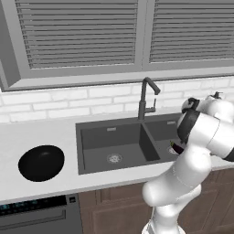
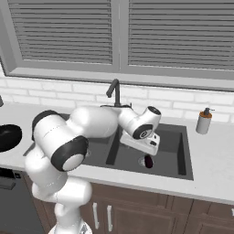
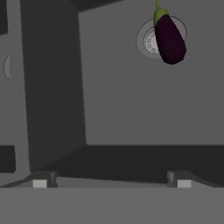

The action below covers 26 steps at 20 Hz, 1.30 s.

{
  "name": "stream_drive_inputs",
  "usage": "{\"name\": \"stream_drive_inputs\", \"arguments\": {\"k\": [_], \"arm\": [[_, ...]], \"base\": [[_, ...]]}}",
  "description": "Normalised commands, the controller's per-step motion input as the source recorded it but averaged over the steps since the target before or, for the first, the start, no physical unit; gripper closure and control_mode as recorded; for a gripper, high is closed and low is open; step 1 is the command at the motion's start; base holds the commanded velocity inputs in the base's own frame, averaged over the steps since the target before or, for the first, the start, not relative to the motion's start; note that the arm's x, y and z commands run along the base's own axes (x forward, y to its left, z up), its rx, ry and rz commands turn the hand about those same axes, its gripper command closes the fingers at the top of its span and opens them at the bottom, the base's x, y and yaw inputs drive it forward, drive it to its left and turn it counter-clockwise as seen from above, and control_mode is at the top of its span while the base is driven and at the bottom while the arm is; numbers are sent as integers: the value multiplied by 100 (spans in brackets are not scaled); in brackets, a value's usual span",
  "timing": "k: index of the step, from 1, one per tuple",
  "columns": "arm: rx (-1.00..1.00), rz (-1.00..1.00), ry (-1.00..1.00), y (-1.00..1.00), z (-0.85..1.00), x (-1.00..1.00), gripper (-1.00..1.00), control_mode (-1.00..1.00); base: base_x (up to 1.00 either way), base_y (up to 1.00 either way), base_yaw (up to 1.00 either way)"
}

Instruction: Pick the eggplant from the sink and place it in the bowl. Then pick the bowl and place it in the microwave. Then close the microwave door and press the start button.

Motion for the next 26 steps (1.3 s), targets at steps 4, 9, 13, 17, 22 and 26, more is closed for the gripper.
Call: {"name": "stream_drive_inputs", "arguments": {"k": [4,9,13,17,22,26], "arm": [[-1,0,0,0,-44,15,-100,-100],[0,0,3,0,-22,23,-100,-100],[0,0,11,0,-29,50,-100,-100],[0,1,3,-11,-27,55,-100,-100],[0,0,4,-37,-17,48,-100,-100],[0,0,4,-23,-34,40,-100,-100]], "base": [[0,0,0],[0,0,0],[0,0,0],[0,0,0],[0,0,0],[0,0,0]]}}
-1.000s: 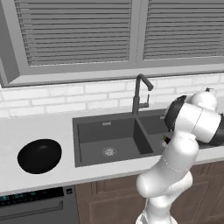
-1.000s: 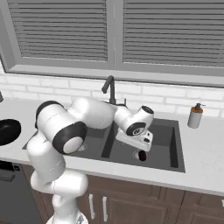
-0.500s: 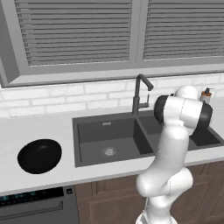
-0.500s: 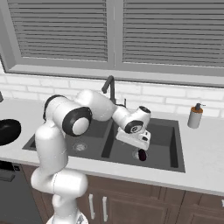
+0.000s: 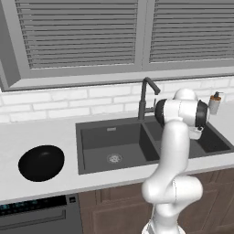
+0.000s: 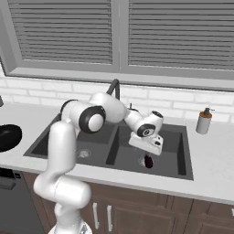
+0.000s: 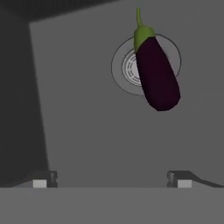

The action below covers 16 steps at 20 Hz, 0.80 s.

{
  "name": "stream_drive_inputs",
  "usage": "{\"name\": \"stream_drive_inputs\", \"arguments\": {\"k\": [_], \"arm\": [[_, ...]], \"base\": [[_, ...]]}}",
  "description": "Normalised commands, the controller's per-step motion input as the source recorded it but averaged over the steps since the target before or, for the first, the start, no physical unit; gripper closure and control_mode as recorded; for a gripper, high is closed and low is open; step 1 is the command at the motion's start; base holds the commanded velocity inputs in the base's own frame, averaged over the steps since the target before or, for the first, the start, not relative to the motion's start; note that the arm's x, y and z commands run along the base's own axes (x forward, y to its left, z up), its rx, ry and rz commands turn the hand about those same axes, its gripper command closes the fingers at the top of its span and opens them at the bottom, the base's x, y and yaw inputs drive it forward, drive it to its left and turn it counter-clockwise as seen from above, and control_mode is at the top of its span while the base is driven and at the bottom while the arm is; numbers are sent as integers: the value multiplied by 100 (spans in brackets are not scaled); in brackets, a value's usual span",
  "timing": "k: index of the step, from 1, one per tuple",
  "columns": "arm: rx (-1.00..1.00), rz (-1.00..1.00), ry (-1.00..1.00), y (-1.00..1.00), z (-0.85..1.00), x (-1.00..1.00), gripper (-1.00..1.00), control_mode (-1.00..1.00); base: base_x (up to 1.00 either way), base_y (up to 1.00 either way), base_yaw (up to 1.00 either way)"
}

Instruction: Pick the eggplant from the sink and place it in the bowl. Then pick the bowl and place it in the microwave. Then close the microwave door and press the start button.

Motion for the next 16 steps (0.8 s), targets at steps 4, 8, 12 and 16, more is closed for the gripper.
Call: {"name": "stream_drive_inputs", "arguments": {"k": [4,8,12,16], "arm": [[0,0,2,-9,-52,37,-100,-100],[0,1,0,-14,-55,11,-100,-100],[0,1,0,-30,-23,18,-100,-100],[0,1,5,-12,-24,36,-100,-100]], "base": [[0,0,0],[0,0,0],[0,0,0],[0,0,0]]}}
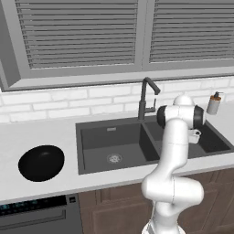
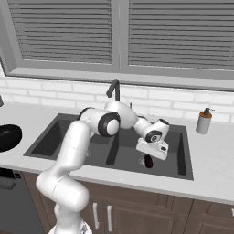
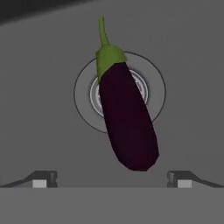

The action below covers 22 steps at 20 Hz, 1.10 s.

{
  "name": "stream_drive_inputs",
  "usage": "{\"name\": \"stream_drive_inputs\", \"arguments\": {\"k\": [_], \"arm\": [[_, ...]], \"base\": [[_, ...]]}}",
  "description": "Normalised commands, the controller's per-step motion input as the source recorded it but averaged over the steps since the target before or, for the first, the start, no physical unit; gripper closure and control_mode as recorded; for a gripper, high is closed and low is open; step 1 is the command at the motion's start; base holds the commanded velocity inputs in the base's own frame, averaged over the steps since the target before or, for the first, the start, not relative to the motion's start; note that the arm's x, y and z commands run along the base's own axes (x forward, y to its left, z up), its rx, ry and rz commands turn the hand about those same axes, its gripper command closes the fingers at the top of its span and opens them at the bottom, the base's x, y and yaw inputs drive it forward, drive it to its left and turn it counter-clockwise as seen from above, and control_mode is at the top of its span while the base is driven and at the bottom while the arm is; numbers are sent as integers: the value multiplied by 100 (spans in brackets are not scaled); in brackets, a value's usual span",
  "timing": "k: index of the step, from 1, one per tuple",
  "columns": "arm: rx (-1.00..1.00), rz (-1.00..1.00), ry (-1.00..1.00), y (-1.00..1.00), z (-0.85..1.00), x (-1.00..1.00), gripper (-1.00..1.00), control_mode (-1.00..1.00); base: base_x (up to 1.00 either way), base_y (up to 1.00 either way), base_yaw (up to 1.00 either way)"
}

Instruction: Pick the eggplant from the sink and place it in the bowl. Then pick the bowl and place it in the microwave. Then close the microwave door and press the start button.

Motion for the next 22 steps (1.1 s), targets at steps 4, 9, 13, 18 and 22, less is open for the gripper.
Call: {"name": "stream_drive_inputs", "arguments": {"k": [4,9,13,18,22], "arm": [[0,0,5,0,-30,42,-100,-100],[0,2,2,0,-28,45,-100,-100],[0,1,3,-6,-24,29,-100,-100],[0,0,5,0,-34,5,-100,-100],[0,0,3,0,-36,0,-100,-100]], "base": [[0,0,0],[0,0,0],[0,0,0],[0,0,0],[0,0,0]]}}
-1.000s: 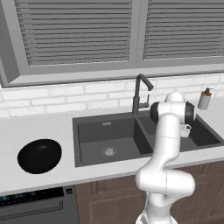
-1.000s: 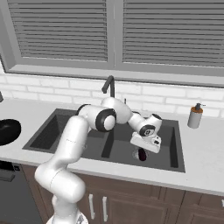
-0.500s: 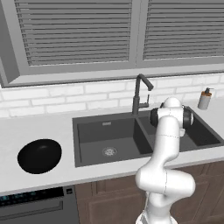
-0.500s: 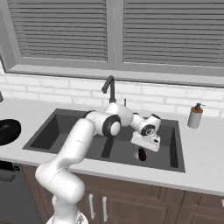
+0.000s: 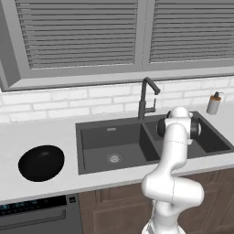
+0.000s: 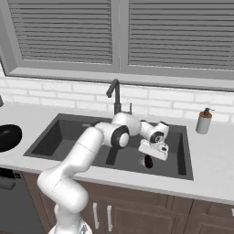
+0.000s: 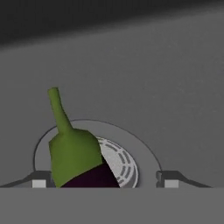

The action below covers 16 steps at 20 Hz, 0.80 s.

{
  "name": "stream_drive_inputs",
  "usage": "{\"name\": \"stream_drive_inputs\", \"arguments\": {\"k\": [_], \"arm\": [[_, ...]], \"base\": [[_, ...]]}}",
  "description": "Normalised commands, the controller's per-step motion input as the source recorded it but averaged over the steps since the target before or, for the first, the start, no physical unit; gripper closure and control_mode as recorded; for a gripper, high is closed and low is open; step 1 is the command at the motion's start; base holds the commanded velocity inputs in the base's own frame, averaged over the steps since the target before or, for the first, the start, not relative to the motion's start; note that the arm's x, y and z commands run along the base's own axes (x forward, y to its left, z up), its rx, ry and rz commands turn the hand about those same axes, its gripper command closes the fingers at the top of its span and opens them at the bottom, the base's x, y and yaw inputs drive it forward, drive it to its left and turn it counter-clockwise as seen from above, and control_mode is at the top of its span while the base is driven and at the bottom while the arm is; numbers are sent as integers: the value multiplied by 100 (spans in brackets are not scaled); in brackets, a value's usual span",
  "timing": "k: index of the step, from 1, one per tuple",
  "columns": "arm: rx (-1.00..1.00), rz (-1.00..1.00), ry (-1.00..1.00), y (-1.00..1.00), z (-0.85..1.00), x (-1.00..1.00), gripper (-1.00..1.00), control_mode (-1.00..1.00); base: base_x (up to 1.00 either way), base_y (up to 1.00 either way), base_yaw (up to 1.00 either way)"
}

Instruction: Pick the eggplant from the sink and place it in the bowl. Then pick the bowl and place it in the microwave. Then close the microwave door and press the start button.

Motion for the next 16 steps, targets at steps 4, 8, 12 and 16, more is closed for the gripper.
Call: {"name": "stream_drive_inputs", "arguments": {"k": [4,8,12,16], "arm": [[0,0,0,0,-22,-5,100,-100],[0,1,-3,16,0,-19,100,-100],[-2,0,-15,35,14,-33,100,-100],[-5,0,-20,13,75,-38,100,-100]], "base": [[0,0,0],[0,0,0],[0,0,0],[0,0,0]]}}
